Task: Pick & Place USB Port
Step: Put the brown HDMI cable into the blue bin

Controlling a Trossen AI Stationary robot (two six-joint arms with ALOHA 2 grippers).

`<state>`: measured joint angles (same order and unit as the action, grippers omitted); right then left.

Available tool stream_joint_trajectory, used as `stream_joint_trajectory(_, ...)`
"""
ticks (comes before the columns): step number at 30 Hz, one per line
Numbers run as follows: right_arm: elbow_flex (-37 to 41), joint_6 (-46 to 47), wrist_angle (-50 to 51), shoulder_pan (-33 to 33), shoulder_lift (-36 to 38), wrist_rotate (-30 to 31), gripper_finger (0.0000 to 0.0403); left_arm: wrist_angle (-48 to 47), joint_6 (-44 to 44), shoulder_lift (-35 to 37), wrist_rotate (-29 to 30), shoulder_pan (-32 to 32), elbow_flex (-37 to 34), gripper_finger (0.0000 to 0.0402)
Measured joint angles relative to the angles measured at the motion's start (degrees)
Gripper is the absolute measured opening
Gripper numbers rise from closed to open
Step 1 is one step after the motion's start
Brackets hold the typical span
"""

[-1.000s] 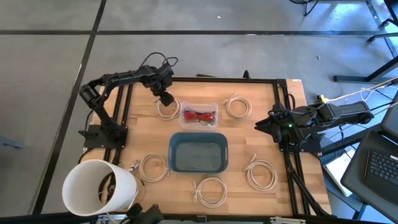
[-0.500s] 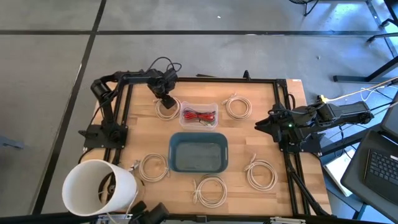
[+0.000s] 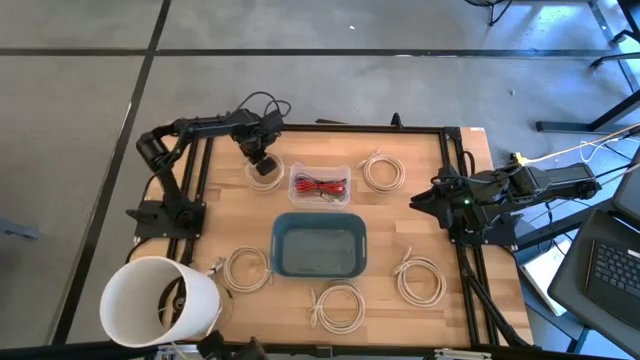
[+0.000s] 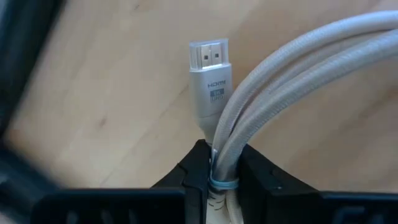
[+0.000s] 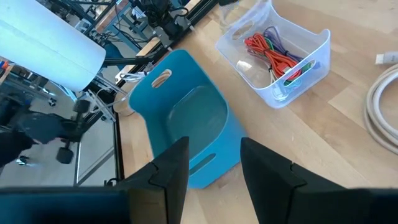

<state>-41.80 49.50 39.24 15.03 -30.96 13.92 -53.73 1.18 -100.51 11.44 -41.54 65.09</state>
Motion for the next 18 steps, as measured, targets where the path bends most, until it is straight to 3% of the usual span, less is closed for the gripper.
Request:
stream_joint_trajectory(9,0.0,-0.3,0.0,0.0,0.0,0.0,0.0147,-7.5,3.6,13.3,0.1,4.1,1.5,0.0043)
stream_joint_trajectory(14,0.0,-0.4,-0.5,0.0,0.0,1.1,0.0147,-5.2,9.9,20.6,-9.6,7.5,4.6,0.0043)
stream_joint_trajectory(18,0.0,-0.4,-0.9,0.0,0.0,2.2,0.0147,3.0,16.5,24.7,-19.6,13.1,5.8,0.0043)
